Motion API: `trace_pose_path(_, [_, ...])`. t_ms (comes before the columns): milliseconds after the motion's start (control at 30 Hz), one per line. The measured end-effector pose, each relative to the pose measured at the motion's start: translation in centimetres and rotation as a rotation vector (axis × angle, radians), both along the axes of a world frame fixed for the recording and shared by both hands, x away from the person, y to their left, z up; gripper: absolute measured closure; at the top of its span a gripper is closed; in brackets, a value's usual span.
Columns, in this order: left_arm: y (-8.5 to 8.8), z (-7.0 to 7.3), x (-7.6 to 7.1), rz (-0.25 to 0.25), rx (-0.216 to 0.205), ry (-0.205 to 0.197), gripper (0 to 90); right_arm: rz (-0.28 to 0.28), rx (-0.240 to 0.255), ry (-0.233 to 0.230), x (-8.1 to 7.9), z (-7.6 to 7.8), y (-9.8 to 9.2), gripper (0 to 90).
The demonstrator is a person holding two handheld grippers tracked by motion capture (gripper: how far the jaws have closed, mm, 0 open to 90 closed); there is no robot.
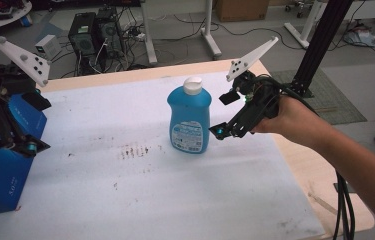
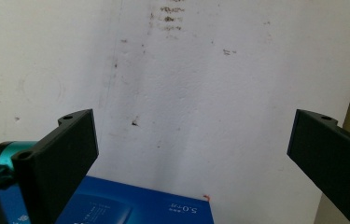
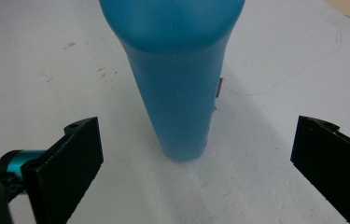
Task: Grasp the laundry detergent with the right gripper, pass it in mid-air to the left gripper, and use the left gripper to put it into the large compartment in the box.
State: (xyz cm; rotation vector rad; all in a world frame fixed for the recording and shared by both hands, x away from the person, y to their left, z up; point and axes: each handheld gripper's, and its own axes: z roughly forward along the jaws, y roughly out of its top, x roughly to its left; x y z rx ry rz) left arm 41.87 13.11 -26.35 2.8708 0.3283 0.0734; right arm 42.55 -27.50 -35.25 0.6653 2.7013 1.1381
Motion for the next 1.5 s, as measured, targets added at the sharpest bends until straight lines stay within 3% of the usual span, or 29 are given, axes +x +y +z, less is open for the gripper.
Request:
trace_pose_path(933, [0.9,-0.4,0.1,0.017,0.002,0.011,1.8,-0.004,0.111,-0.058,0.9,-3.2,2.9,3.2])
trace_pose_path(1167, [1.0,-0.4,0.1,0.017,0.001,0.009,1.8,-0.009,0.161,-0.062,0.9,-3.6,3.0,7.6])
trace_pose_path(1267, [1.1,-0.3,0.1,0.022,0.001,0.010,1.8,0.009,0.185,-0.068,0.8,-3.8,2.9,16.2])
trace_pose_path(1500, [1.2,-0.3,0.1,0.025,0.002,0.009,1.8,-0.003,0.192,-0.079,0.8,-3.9,2.8,18.4])
